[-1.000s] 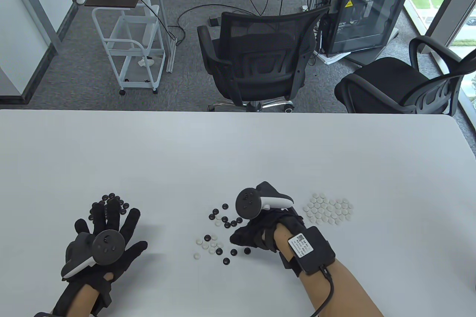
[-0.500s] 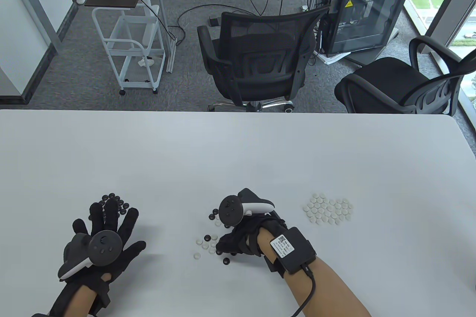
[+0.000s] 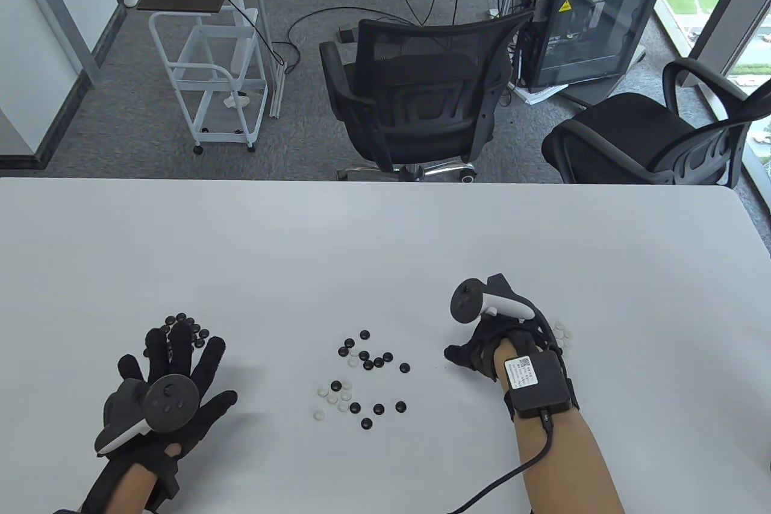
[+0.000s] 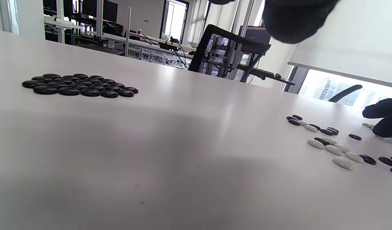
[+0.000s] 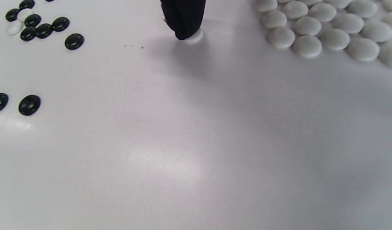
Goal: Go stone sorting task
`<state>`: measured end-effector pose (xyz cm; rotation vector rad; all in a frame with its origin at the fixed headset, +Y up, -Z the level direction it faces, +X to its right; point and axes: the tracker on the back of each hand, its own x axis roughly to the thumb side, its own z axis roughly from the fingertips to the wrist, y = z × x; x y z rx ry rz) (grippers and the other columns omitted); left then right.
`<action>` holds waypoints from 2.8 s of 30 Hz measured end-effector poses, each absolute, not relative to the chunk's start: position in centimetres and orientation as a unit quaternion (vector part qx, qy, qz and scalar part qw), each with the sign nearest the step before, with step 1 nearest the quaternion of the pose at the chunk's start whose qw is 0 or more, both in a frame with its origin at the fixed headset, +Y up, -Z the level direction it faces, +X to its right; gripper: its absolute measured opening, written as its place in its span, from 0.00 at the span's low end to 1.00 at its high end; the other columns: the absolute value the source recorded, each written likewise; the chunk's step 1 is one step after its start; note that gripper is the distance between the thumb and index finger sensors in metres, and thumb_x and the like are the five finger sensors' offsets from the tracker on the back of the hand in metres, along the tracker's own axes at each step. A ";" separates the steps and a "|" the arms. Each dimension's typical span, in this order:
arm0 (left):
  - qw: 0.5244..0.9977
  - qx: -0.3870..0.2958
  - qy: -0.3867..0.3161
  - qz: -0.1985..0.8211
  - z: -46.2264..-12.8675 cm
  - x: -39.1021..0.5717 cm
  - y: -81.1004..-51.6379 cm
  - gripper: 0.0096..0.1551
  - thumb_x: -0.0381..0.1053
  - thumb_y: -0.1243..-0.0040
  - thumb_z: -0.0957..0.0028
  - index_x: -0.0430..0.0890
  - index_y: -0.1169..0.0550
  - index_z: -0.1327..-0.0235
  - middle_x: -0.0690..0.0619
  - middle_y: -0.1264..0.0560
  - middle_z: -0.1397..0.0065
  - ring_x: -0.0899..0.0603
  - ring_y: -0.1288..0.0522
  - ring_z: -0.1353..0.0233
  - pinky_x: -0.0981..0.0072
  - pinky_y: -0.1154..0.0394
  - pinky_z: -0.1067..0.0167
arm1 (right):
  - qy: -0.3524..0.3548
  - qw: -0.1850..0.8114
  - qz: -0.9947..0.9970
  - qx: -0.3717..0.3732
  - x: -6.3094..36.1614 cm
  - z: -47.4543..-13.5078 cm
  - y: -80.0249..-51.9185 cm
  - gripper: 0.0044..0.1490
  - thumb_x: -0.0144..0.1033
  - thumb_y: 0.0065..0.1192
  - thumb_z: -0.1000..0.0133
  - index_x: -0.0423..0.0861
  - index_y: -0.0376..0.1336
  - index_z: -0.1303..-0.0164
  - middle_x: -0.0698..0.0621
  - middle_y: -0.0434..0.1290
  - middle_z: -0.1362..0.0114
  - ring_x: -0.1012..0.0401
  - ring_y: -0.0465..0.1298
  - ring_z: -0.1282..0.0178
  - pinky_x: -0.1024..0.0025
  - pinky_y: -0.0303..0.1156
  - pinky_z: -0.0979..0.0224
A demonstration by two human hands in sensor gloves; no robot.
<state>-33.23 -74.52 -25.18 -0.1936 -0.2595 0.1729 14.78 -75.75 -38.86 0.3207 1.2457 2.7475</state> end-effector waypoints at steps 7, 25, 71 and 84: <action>0.983 -0.100 -0.127 0.087 -25.2 -33.2 -74.5 0.48 0.67 0.56 0.36 0.49 0.58 0.11 0.33 0.80 0.20 0.23 0.84 0.28 0.16 0.79 0.49 | 0.397 0.041 0.915 0.063 16.8 -39.5 -75.6 0.43 0.52 0.42 0.38 0.37 0.62 0.20 0.19 0.29 0.20 0.21 0.24 0.31 0.10 0.30 0.39; 0.983 -0.100 -0.127 0.085 -25.3 -33.1 -74.5 0.49 0.67 0.56 0.36 0.49 0.59 0.11 0.32 0.80 0.20 0.23 0.84 0.28 0.16 0.79 0.49 | 0.366 0.089 0.905 0.198 10.4 -38.0 -72.8 0.44 0.52 0.42 0.37 0.35 0.63 0.21 0.18 0.30 0.20 0.20 0.25 0.31 0.10 0.32 0.39; 0.985 -0.091 -0.131 0.063 -25.1 -32.3 -74.6 0.48 0.67 0.56 0.36 0.49 0.59 0.11 0.33 0.79 0.19 0.24 0.84 0.28 0.16 0.79 0.49 | 0.414 0.046 0.904 0.098 16.6 -37.4 -75.6 0.42 0.51 0.43 0.38 0.38 0.63 0.21 0.20 0.31 0.19 0.21 0.25 0.30 0.10 0.30 0.39; 0.985 -0.094 -0.127 0.067 -25.2 -32.4 -74.6 0.48 0.67 0.56 0.36 0.49 0.59 0.11 0.33 0.79 0.19 0.24 0.84 0.28 0.16 0.79 0.49 | 0.392 0.053 0.916 0.070 18.5 -38.0 -75.6 0.43 0.52 0.42 0.38 0.37 0.61 0.20 0.19 0.29 0.20 0.21 0.24 0.31 0.10 0.30 0.39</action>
